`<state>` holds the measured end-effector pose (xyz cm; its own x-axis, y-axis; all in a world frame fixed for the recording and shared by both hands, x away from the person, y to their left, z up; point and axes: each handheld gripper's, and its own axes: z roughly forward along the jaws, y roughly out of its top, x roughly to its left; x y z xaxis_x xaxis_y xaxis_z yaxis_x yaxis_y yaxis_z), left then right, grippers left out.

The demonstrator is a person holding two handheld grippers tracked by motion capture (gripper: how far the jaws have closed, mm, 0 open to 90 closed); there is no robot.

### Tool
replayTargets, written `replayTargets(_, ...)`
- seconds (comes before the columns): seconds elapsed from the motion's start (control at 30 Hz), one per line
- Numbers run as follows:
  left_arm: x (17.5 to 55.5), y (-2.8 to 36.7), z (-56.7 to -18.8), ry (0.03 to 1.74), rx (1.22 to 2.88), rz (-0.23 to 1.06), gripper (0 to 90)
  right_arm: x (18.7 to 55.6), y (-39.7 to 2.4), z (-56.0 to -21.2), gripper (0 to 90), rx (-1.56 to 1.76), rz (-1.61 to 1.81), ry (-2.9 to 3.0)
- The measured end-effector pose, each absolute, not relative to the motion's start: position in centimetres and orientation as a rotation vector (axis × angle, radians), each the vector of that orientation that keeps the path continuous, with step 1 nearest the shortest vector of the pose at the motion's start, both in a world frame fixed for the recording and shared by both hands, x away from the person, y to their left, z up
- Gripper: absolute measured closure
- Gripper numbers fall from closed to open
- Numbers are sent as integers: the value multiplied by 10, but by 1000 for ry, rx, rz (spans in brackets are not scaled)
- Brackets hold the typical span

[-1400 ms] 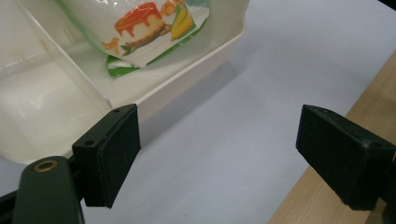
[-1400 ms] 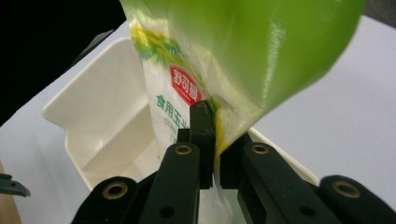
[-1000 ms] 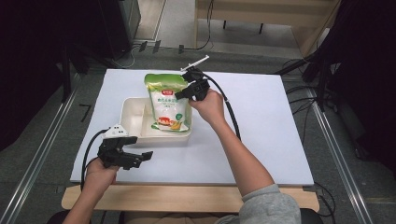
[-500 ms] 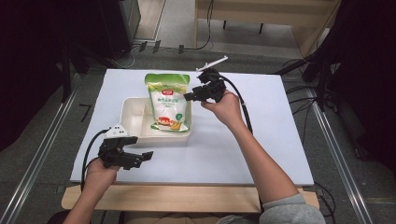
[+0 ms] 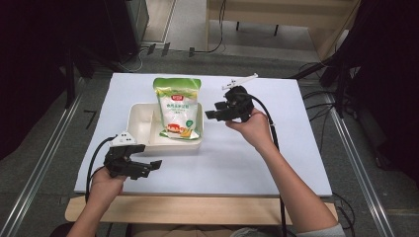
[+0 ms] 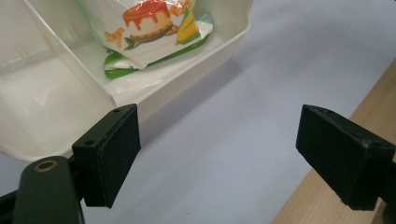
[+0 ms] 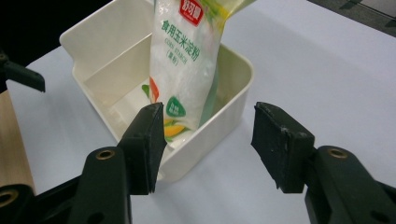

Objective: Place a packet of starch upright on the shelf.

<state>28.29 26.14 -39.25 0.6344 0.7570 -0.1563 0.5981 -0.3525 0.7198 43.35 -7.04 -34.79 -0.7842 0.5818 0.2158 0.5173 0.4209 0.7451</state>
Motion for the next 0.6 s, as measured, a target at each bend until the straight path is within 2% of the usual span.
replayTargets(0.6,282,262,-392,1059,2076,260,147,384,-114,-382,431,997,1307,2584)
